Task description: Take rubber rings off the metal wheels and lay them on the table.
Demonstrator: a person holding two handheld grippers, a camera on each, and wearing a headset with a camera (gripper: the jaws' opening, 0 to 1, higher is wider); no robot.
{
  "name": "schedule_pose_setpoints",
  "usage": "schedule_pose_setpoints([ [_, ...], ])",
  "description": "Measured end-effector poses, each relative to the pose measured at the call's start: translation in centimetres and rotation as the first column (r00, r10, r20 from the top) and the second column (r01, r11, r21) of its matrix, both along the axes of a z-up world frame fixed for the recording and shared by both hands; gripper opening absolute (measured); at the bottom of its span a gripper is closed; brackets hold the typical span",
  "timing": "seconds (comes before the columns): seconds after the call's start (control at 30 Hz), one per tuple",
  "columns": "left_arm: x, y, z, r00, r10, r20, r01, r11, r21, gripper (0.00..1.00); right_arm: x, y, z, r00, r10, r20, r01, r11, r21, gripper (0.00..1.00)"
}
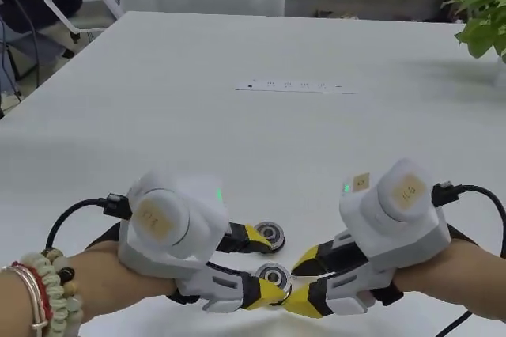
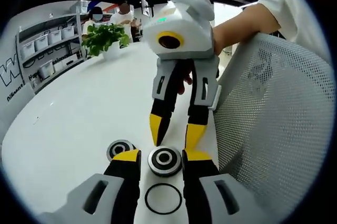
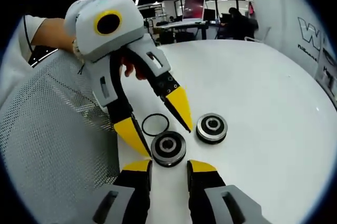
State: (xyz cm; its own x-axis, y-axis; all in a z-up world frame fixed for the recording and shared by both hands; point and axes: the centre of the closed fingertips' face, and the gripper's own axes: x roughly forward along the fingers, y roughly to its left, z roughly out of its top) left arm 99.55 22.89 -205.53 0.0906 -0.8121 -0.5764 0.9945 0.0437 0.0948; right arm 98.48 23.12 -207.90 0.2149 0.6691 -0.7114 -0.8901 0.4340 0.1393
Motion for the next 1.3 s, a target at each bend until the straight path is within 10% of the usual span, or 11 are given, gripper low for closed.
schedule_pose_setpoints([
  [0.5, 0.12, 0.2, -0.46, 0.995, 0.033, -0.095, -0.036, 0.999, -0.027, 0.19, 0.25, -0.01, -0.02, 1.0, -0.002, 0.007, 0.002, 1.0, 0.002, 0.24],
  [1.3, -0.17, -0.01, -0.28, 1.0, -0.021, -0.02, 0.02, 0.998, -0.052, 0.08, 0.1, 0.11, -0.35, 0.999, 0.027, 0.018, -0.026, 0.999, -0.019, 0.16],
])
